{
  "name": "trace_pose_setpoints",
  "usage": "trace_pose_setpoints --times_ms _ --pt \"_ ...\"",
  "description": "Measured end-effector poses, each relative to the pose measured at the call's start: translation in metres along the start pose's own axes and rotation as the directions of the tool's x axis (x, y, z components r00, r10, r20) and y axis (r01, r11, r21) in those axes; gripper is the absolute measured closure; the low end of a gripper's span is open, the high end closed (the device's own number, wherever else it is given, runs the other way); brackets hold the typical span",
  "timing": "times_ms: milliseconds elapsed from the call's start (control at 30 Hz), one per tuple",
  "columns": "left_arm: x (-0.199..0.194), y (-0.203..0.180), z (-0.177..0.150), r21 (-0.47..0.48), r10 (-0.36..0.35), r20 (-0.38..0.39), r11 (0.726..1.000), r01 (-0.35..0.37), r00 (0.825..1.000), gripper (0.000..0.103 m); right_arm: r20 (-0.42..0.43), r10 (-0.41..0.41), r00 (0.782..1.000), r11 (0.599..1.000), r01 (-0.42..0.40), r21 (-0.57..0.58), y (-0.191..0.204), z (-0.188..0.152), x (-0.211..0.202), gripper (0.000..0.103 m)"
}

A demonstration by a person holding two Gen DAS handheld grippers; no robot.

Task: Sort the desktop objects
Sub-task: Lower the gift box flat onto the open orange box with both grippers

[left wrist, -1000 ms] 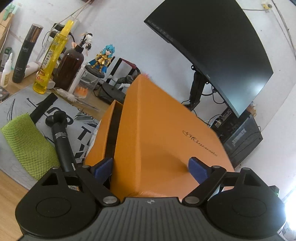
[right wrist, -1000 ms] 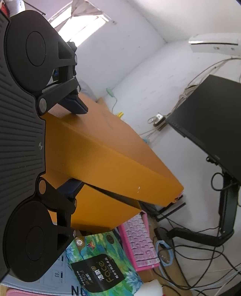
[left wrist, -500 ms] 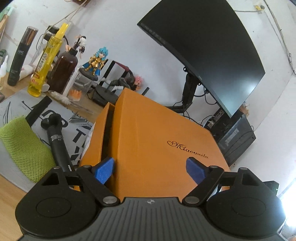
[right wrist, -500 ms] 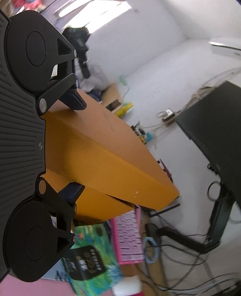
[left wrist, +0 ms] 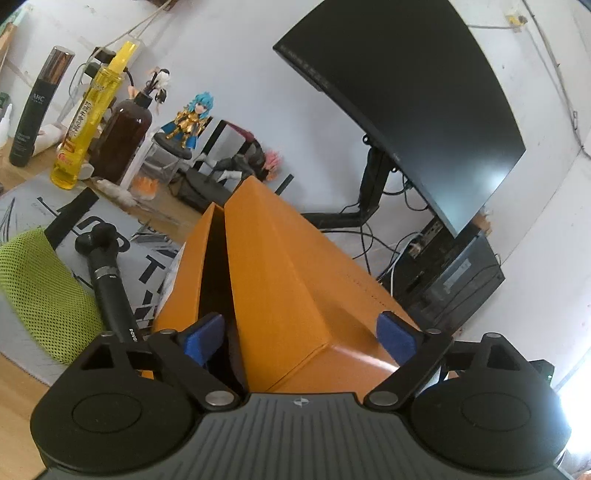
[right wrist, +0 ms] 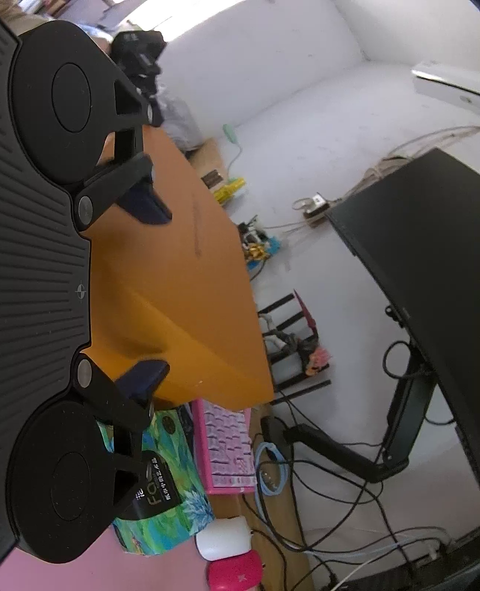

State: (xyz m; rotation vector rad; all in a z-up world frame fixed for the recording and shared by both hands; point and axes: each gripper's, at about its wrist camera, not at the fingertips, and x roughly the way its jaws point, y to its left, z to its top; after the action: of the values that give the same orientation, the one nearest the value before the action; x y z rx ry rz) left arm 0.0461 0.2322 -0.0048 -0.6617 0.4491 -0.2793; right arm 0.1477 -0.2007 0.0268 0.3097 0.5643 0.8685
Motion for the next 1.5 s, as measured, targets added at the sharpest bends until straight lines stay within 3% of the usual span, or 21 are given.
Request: trace_pose_setpoints --times_ms 733,1233,1500 --pt "-0.001 -0.012 0.001 0.064 0.018 -0.024 0.998 -0.016 1.0 0.011 -0.036 -0.041 0.999 0.995 0.038 -0.091 0.023 -0.001 0.002 0.033" --pt "-0.018 -0.003 -0.008 0.067 0.055 -0.017 0.996 -0.054 0.998 0.011 -0.05 -0.027 0.998 0.991 0.021 -0.135 0.044 -0.013 0.005 0.033" --pt "-0.011 0.017 -0.011 0.004 0.056 -0.039 0.998 -0.056 0.998 0.01 -0.042 -0.024 0.999 0.988 0.017 -0.152 0.049 -0.013 0.007 0.033"
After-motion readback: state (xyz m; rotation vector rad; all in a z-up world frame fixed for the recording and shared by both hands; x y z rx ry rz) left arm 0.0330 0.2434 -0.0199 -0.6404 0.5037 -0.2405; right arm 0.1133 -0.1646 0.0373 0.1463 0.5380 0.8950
